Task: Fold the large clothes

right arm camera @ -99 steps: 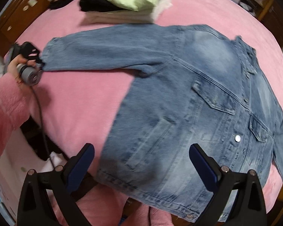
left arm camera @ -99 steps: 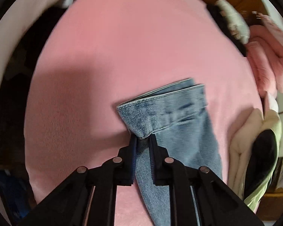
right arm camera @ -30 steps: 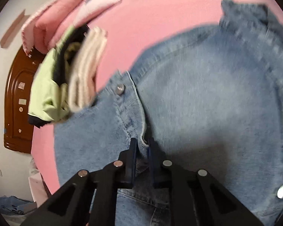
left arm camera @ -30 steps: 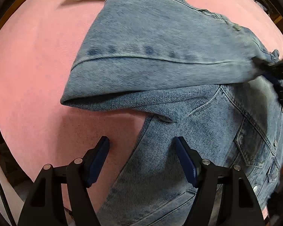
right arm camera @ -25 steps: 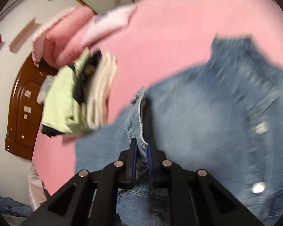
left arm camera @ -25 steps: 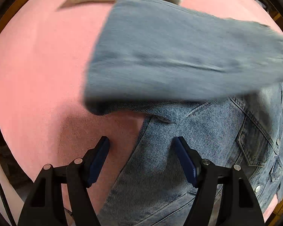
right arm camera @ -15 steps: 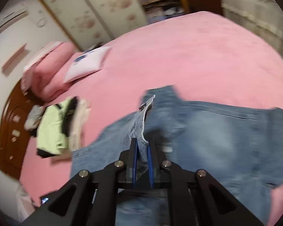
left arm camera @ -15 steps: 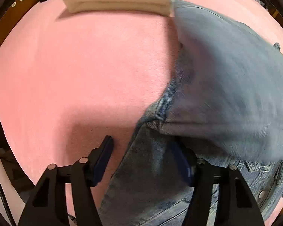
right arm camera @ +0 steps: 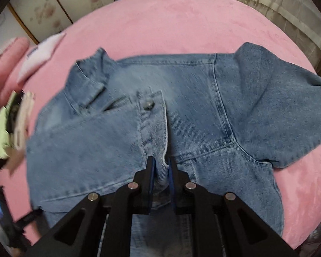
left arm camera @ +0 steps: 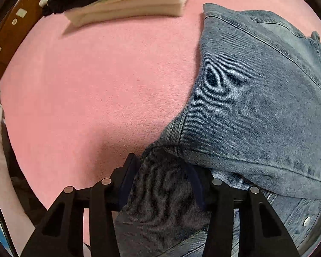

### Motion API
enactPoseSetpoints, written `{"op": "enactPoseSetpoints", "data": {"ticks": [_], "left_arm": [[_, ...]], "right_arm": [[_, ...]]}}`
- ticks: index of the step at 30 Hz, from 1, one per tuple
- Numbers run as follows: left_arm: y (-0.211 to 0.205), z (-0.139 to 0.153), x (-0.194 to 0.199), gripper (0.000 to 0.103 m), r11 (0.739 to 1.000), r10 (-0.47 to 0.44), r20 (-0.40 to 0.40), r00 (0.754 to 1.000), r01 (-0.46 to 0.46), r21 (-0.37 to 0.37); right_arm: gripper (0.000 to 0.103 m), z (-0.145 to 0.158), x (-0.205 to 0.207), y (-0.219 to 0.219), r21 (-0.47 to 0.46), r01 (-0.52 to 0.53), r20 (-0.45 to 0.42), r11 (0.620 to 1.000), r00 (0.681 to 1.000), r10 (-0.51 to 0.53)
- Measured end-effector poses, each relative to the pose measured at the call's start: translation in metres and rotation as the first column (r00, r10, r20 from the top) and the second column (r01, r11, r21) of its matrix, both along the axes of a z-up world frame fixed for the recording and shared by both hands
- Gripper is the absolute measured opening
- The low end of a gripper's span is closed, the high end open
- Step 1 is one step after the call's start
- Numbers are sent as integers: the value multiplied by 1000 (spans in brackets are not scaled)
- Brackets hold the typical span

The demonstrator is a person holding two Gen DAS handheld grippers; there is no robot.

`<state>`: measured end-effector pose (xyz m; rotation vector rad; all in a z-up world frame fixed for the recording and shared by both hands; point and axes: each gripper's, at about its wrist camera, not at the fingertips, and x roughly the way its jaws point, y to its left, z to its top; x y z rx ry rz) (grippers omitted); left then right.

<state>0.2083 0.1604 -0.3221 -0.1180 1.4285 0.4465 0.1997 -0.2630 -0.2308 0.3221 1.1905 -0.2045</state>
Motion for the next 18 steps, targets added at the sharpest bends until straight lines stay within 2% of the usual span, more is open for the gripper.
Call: {"op": "enactPoseSetpoints", "data": {"ticks": [5,7,8,9,10,11,13,15,16,18], "left_arm": [[-42,19,-2,47,997,-58,-25,998,59,48],[-50,35,-1,47,996,-79,4,997,79,32],[-57,45,-4,45,995,-98,36,995,98,-3],[-64,51,-5,43,992,-118,61,991,121,-43],[-71,57,-6,35,985,-142,84,986,150,-90],[-80,60,-9,25,974,-164,103,981,178,-139],[-96,61,-5,9,953,-185,110,977,205,-223],[-114,55,6,8,924,-180,99,979,202,-323],[-116,49,13,7,913,-177,93,980,199,-357],[-131,35,23,6,904,-196,68,978,207,-373]], "right_arm": [[12,11,-5,7,-185,-63,-17,981,998,61],[12,22,-12,7,-226,-94,15,970,995,100],[12,29,-14,10,-215,-123,44,969,990,136],[12,33,-15,12,-183,-148,58,972,985,161],[12,33,-15,15,-120,-181,71,976,979,190],[12,31,-13,19,-13,-217,84,976,972,217],[12,24,-9,28,127,-229,86,965,972,220],[6,7,-1,46,298,-228,81,927,974,213],[0,1,1,54,338,-223,72,914,975,212],[0,-18,10,78,432,-215,46,876,975,217]]}}
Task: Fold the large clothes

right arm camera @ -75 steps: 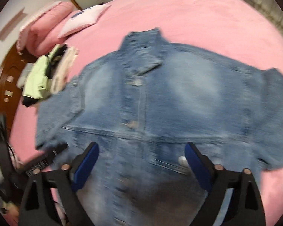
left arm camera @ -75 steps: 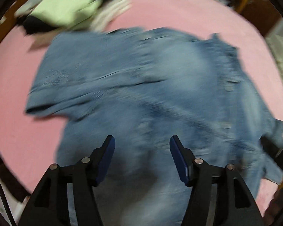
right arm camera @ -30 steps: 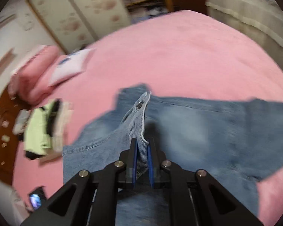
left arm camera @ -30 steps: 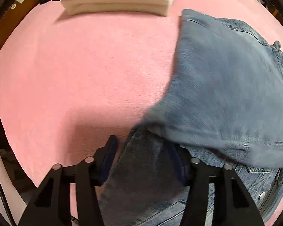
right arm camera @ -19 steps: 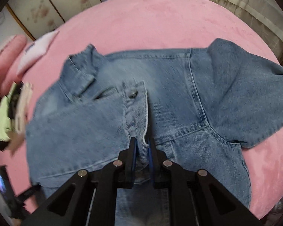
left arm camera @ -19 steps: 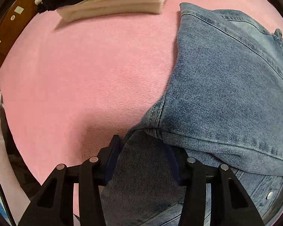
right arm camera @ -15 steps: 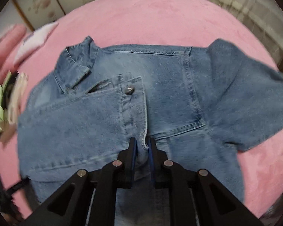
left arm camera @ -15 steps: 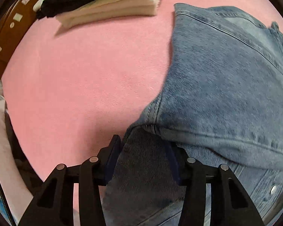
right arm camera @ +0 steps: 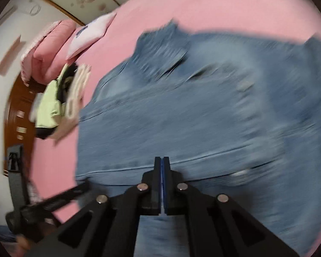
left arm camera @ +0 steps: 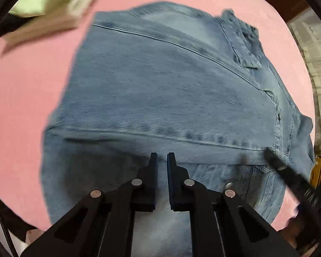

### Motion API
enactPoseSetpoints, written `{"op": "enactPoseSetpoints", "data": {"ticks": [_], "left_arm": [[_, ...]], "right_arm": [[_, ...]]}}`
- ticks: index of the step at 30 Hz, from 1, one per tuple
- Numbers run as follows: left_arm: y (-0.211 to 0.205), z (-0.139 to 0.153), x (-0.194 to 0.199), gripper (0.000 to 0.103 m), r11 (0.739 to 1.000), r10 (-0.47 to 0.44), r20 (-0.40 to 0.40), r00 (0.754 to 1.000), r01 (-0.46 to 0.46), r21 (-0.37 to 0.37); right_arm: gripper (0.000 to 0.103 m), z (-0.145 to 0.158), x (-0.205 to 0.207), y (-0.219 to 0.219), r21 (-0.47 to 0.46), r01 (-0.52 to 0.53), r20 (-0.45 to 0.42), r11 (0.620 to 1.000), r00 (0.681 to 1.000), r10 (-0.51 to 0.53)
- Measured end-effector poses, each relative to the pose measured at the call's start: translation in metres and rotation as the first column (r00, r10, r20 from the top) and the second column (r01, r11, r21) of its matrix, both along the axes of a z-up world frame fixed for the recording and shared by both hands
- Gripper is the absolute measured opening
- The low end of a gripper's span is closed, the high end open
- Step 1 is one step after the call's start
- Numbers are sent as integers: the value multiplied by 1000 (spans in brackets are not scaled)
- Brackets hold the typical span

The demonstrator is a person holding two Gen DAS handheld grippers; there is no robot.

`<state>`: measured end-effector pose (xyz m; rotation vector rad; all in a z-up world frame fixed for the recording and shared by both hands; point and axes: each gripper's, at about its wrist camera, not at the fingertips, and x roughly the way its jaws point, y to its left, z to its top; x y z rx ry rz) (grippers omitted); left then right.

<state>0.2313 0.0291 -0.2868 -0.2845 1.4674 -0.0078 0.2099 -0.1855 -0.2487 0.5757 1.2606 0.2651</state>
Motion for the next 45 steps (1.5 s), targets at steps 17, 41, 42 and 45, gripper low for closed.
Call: {"op": "enactPoseSetpoints", "data": {"ticks": [17,41,42,45], "left_arm": [[55,-49,15,8,913,-10,-118,993,57,405],[60,-51,197,21,962,-174,99,980,148,228],[66,-52,199,21,967,-166,105,981,141,213],[79,-52,207,21,971,-160,126,979,133,201]], "right_arm": [[0,-16,6,-77,-341,79,7,937,997,-81],[0,-26,94,67,-312,-21,141,950,988,68],[0,-26,95,52,-318,15,145,948,989,33],[0,-26,91,-2,-482,150,150,864,985,-87]]}}
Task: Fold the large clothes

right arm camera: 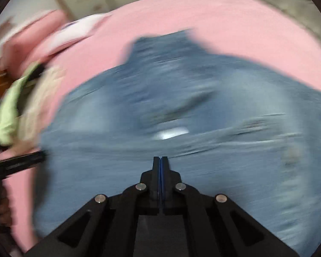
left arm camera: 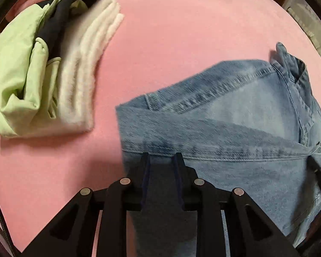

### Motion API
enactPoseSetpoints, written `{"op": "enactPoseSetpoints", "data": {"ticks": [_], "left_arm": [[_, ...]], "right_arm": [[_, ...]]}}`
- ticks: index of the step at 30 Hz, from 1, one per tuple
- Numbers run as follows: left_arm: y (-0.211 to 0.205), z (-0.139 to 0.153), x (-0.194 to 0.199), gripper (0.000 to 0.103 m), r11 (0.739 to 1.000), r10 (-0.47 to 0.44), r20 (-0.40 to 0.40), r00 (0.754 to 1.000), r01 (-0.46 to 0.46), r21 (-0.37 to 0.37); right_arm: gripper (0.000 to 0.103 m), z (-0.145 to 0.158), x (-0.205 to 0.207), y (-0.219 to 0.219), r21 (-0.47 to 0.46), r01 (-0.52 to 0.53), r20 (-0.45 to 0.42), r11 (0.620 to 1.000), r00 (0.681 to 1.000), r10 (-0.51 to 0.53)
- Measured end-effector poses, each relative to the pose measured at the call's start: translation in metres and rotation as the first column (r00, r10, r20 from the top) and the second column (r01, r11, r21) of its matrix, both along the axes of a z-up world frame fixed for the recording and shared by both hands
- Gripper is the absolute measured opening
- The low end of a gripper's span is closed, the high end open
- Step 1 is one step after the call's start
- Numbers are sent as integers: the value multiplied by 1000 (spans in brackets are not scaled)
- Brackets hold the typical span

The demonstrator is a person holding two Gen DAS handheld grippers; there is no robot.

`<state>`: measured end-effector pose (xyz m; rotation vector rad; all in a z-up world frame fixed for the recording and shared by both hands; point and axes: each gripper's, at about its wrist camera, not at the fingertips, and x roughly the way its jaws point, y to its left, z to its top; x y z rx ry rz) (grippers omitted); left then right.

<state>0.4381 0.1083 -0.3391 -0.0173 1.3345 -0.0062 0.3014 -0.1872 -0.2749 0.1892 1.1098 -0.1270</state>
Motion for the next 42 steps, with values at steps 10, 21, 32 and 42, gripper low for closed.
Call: {"op": "enactPoseSetpoints", "data": {"ticks": [10,21,32,42], "left_arm": [[7,-4,12,24,998,20,44,999,-22,54],[-56,29,-55,61,990,-73,12,997,71,122],[-181,63,-169,83,963,-125,-93,988,144,229],[-346,95,-222,83,959,-229,-140,963,248,136]], "right_arm": [[4,3,-18,-51,-20,149,10,989,989,-148],[31,19,-87,-4,399,314,-6,862,940,-340],[45,58,-173,-59,314,188,20,931,979,-204],[55,98,-232,-215,140,146,48,979,987,-154]]}}
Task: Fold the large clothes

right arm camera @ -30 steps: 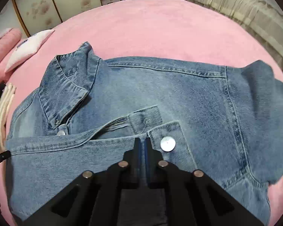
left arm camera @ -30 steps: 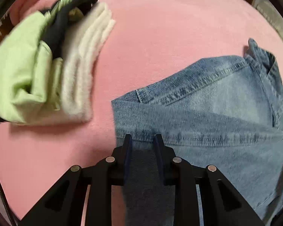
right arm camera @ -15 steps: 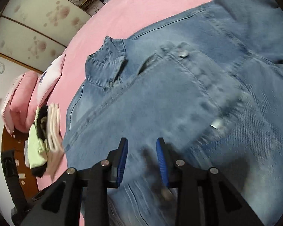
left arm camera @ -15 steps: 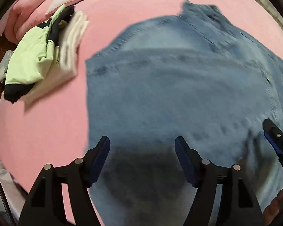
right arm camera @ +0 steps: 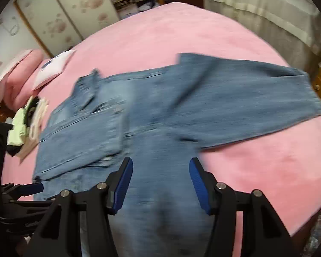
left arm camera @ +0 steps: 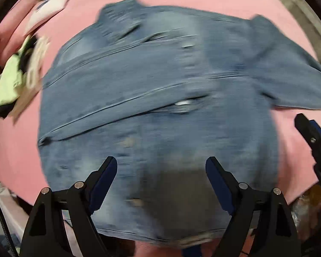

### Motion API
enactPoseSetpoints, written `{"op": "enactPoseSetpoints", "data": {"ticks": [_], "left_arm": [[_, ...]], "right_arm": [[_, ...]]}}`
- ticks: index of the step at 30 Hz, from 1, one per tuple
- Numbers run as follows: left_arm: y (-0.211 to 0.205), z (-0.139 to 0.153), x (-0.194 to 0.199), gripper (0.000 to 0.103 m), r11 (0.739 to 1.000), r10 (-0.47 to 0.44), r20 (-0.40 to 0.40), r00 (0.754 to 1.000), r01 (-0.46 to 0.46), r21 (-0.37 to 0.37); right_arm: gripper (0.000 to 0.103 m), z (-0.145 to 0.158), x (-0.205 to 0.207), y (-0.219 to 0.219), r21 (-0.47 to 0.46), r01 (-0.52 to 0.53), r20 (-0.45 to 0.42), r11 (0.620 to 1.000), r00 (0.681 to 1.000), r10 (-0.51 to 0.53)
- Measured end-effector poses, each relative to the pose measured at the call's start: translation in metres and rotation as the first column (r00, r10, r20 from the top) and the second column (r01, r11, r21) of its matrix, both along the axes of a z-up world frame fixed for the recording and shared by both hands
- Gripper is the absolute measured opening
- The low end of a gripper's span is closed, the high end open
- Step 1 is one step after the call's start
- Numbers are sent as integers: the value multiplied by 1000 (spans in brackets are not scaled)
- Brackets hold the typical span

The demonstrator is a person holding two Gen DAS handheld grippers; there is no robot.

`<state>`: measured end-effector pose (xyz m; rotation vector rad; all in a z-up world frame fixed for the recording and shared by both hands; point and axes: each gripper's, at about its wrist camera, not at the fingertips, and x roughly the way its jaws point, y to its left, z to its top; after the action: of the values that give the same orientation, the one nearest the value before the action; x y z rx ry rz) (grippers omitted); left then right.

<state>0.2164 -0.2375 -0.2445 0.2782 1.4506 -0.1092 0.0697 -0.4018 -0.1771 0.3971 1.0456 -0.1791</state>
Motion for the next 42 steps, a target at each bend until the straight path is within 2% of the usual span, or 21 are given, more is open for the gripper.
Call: {"op": "enactPoseSetpoints", "data": {"ticks": [5,10,16,19,22,25,27,29,31,32,35,37,42], "left_arm": [[-79,17,-10,83,994,-108,35,994,108,-8],[-143,26,-13,83,980,-191,59,980,193,-36],[-187,29,-19,83,964,-254,63,965,257,-59],[-201,25,-20,83,958,-281,57,958,283,-52],[-208,21,-17,83,960,-273,47,961,275,-43],[-204,16,-13,83,967,-248,33,968,249,-46],[-201,14,-11,83,972,-228,23,973,229,-51],[-196,14,-9,83,976,-211,21,977,212,-48],[-190,14,-8,83,979,-197,22,980,198,-42],[-186,14,-7,83,981,-191,22,981,191,-38],[-173,13,-4,83,987,-157,22,987,158,-36],[-163,14,-2,83,990,-136,23,990,137,-36],[-131,17,0,83,996,-86,39,996,88,-33]], "right_arm": [[56,-1,-26,-75,-13,103,-29,995,994,-103],[57,-18,-45,-148,0,249,-60,968,967,-249],[57,-45,-58,-239,25,470,-69,883,881,-467],[56,-60,-62,-280,44,596,-53,802,803,-594],[56,-74,-60,-308,94,661,-30,744,749,-662],[56,-85,-54,-327,162,691,-4,705,715,-700],[50,-90,-47,-339,178,716,11,675,684,-729],[35,-94,-40,-348,207,721,11,661,674,-739],[24,-97,-38,-352,249,724,9,643,662,-749],[15,-96,-38,-352,261,716,22,648,666,-745],[7,-77,-31,-340,188,665,101,723,719,-687],[7,-61,-27,-331,138,645,143,751,738,-660],[7,-14,-20,-304,96,599,256,795,757,-601]]}}
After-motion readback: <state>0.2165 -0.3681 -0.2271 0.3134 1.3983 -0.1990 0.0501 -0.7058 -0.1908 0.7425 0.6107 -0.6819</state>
